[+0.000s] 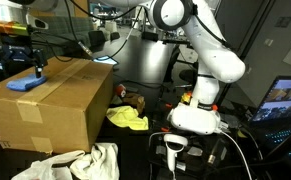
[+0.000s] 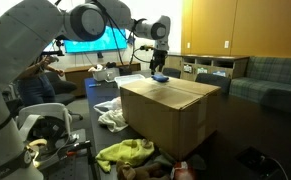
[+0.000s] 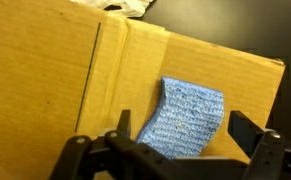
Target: Take all the object from the box and put them on the table and put the objects from the table to the top of the box
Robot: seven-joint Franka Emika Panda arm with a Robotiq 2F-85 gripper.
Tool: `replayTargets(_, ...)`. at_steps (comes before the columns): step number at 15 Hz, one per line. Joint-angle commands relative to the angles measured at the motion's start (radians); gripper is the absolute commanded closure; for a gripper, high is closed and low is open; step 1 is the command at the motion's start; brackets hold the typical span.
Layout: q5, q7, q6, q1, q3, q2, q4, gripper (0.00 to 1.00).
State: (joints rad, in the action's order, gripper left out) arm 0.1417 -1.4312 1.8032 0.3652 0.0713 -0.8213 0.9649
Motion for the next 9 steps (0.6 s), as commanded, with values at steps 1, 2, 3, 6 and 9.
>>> replayTargets(1, 0.01, -0.089, 0.001, -0.001, -0.014, -0.033, -0.047, 0.0)
replayTargets(2, 0.01, -0.108, 0.002, -0.003, -0.016, -0.037, -0.046, 0.0)
replayTargets(3, 0.01, -0.123, 0.001, -0.005, -0.018, -0.039, -0.045, 0.0)
replayTargets(6, 0.005, -0.164, -0.007, -0.011, -0.023, -0.045, -0.044, 0.0)
replayTargets(9, 0.003, -0.189, -0.007, -0.015, -0.028, -0.048, -0.044, 0.0)
